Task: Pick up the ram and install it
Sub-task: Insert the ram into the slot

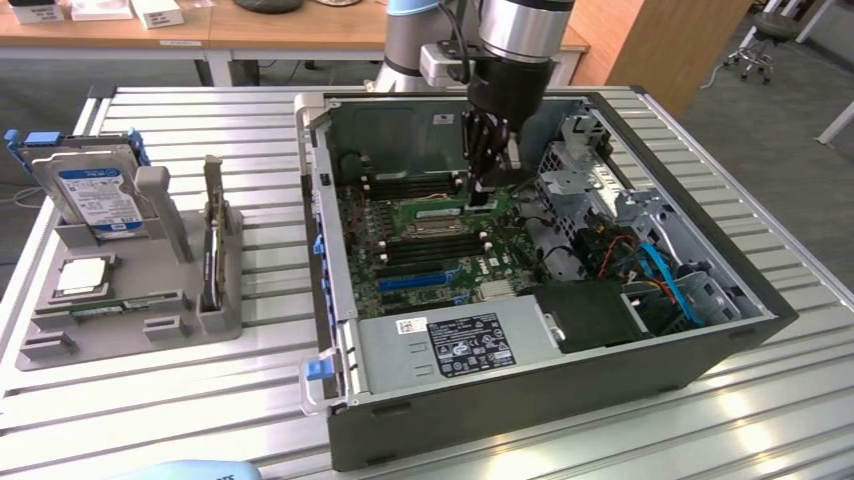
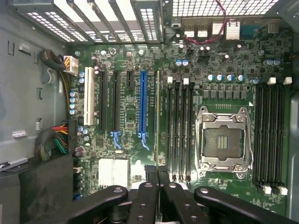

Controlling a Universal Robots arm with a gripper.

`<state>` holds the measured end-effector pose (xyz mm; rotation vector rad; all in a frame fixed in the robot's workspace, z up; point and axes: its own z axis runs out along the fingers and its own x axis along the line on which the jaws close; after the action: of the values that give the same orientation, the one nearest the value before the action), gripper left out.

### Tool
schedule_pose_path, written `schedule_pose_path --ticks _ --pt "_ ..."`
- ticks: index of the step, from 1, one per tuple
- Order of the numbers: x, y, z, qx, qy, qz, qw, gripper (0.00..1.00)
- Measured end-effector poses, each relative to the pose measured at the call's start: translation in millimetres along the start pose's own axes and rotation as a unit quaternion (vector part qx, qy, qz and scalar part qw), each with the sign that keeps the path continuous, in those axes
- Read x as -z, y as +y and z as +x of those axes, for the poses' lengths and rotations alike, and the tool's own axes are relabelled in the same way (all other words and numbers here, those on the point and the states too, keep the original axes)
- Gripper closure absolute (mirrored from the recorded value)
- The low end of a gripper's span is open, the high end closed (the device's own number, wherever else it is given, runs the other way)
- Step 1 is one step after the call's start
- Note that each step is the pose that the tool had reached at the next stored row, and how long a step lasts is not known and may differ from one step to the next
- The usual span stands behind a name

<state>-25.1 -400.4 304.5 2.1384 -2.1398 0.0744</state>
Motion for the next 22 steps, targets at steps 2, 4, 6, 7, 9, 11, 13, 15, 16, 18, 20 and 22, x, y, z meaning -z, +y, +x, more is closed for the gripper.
schedule_pose_path --ticks 2,4,6,7,9,11,13,15,16,18,20,22 --pt "-0.1 0.0 -1.0 0.0 0.0 0.0 1.0 0.88" --pt "-0.3 0.0 -1.8 0.0 0.0 0.0 1.0 0.88" --pt "-0.4 0.0 -2.6 0.0 0.0001 0.0 1.0 0.88" --pt "-0.5 0.0 -2.9 0.0 0.0001 0.0 1.0 0.88" --pt "-0.8 0.0 -3.5 0.0 0.0001 0.0 1.0 0.88" --pt "-1.7 -0.1 -4.1 0.0 0.0003 0.0 1.0 0.88" --pt "-2.7 -0.1 -4.8 0.0 0.0005 0.0 1.0 0.88" --pt "-3.5 -0.2 -5.3 0.0 0.0009 -0.0001 1.0 0.88" --pt "-3.9 -0.2 -5.5 0.0 0.0011 -0.0001 1.0 0.88" --pt "-4.8 -0.2 -5.8 0.0 0.0013 0.0 1.0 0.88" --pt "-5.7 -0.3 -6.2 0.0 0.0016 0.0 1.0 0.88" --pt "-6.5 -0.3 -6.4 0.0 0.0019 0.0 1.0 0.88"
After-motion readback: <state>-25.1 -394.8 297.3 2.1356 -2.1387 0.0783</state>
